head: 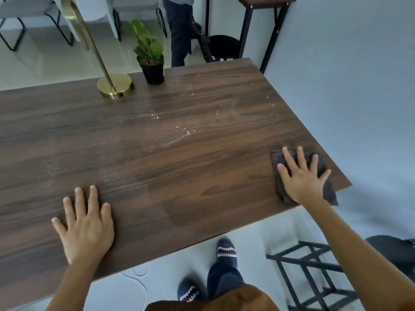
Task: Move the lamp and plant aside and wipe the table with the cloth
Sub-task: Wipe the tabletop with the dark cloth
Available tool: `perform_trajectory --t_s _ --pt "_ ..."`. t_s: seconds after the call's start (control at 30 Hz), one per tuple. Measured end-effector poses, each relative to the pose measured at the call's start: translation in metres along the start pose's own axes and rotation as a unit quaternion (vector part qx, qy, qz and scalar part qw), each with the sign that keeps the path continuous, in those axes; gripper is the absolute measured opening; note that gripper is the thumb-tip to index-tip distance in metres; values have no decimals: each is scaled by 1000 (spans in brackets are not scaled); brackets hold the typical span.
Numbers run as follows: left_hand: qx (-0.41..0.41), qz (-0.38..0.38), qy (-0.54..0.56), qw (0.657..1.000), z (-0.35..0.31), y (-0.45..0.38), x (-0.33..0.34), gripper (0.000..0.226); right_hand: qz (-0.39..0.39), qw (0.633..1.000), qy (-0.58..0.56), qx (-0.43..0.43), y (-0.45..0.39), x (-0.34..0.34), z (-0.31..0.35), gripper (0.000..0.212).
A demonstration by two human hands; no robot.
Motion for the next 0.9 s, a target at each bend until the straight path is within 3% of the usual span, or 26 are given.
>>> perform_trajectory --t_s 0.1,0.17,0.27,0.33,0.43,0.5,0.57,0.67,0.8,0.83,0.9 --pt "-6 1 2 1000 -2 0 -1 56 20 988 -42 149 -59 -20 38 59" --pt "-11 -5 0 1000 -4 1 -3 56 29 988 -37 149 -65 -17 104 60" --pt "-12 -2 0 1000 -6 1 -6 56 48 997 -10 -61 0 14 213 59" --pt "-4 8 7 1000 -4 1 -9 55 54 972 7 -227 79 40 252 59" --pt "42 11 27 999 12 1 -17 54 47 900 30 -432 156 55 222 57" --pt "62 -2 29 998 32 4 -21 53 33 880 30 -472 149 56 160 54" --pt "57 -17 18 998 46 9 -21 54 6 913 37 -406 108 44 100 56" --pt "46 -23 9 999 52 9 -17 55 20 977 41 -207 23 20 73 59" --pt "40 -23 2 999 49 7 -16 56 24 1000 -12 1 -58 0 176 59" --pt "38 -23 1 999 49 7 -16 56 31 999 -17 15 -61 1 216 58" --pt "37 -20 -3 999 49 7 -16 56 47 997 -2 -59 -34 14 295 57"
Point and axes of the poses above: each hand's wrist, its own y-axis away from the middle knuckle, its own x-axis out of the palm, z = x × y, the point moved 1 cm from there along -y, towards the middle knuckle, and after that the axes turned 11 degrees about x, right-handed, at the moved point
